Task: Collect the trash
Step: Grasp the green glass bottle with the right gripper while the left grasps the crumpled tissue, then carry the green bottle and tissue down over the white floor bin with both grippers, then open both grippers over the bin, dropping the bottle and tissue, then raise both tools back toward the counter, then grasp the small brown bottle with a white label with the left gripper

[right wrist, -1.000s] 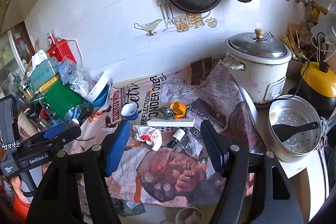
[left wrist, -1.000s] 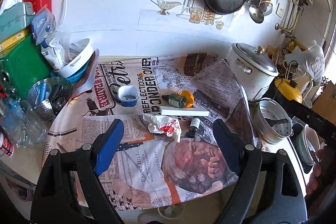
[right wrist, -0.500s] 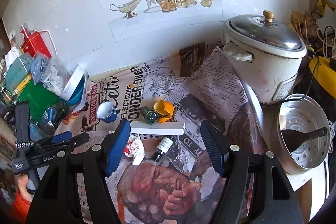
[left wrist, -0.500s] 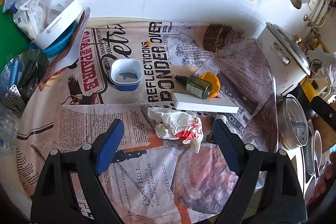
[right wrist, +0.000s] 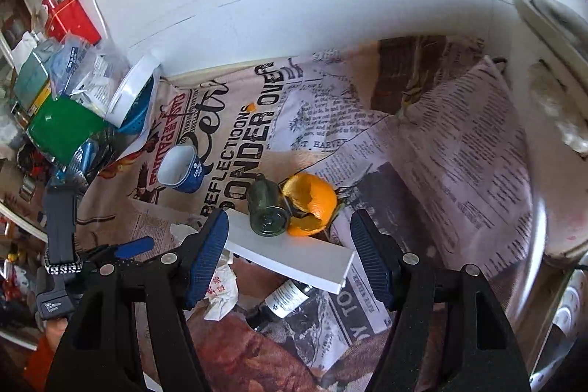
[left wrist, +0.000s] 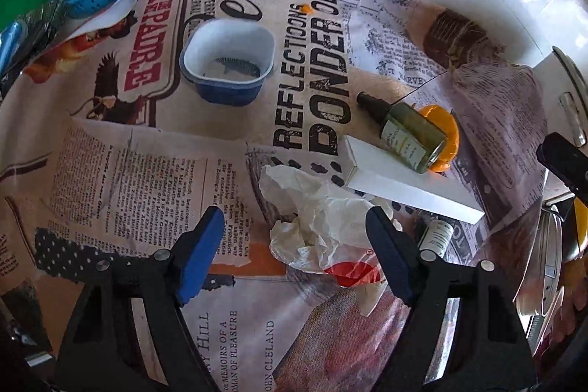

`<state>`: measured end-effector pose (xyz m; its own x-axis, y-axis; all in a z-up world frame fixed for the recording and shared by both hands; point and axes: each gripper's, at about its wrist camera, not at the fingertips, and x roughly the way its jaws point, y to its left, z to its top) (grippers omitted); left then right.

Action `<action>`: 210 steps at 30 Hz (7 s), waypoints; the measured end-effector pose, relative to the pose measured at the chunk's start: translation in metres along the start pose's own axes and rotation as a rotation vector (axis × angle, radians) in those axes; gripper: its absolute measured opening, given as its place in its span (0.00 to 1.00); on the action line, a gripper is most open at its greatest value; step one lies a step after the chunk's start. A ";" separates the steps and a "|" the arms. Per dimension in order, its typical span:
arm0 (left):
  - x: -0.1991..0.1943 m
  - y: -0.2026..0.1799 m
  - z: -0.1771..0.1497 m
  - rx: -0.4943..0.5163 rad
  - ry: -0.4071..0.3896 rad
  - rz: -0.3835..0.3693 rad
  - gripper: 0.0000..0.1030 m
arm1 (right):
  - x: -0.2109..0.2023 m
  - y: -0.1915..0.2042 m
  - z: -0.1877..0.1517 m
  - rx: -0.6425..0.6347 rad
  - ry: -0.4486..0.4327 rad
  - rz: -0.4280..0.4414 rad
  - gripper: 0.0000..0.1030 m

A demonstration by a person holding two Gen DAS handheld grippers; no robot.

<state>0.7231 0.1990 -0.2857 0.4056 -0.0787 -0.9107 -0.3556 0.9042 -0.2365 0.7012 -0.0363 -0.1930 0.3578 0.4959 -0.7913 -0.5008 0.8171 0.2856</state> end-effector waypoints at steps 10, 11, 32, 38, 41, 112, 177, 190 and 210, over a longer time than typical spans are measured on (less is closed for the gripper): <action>0.017 0.006 -0.002 -0.058 0.013 -0.053 0.46 | 0.065 0.009 0.005 -0.054 0.126 0.123 0.48; 0.018 0.007 -0.001 -0.064 0.013 -0.064 0.45 | 0.069 0.008 0.005 -0.057 0.136 0.124 0.45; -0.004 0.003 -0.004 -0.042 -0.049 -0.098 0.06 | 0.098 0.010 0.001 -0.034 0.150 0.092 0.37; -0.040 0.009 -0.009 -0.023 -0.121 -0.083 0.06 | 0.070 0.022 0.002 -0.035 0.081 0.083 0.37; -0.063 0.015 -0.012 0.000 -0.162 -0.078 0.06 | 0.053 0.030 -0.001 -0.023 0.045 0.077 0.37; -0.015 -0.027 -0.380 0.210 0.022 -0.047 0.06 | -0.098 -0.014 -0.394 0.242 0.024 -0.044 0.37; -0.180 -0.020 -0.383 0.263 -0.122 -0.070 0.62 | -0.188 0.067 -0.362 0.147 -0.043 -0.073 0.49; -0.316 -0.053 -0.380 0.215 -0.389 -0.065 0.67 | -0.281 0.100 -0.330 0.014 -0.213 -0.049 0.51; -0.284 -0.020 -0.188 0.254 -0.447 -0.127 0.81 | -0.229 0.091 -0.201 0.073 -0.316 -0.164 0.62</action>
<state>0.4567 0.1246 -0.0864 0.7712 -0.0573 -0.6341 -0.0880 0.9768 -0.1953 0.4152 -0.1343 -0.0948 0.6605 0.4138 -0.6265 -0.3630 0.9064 0.2160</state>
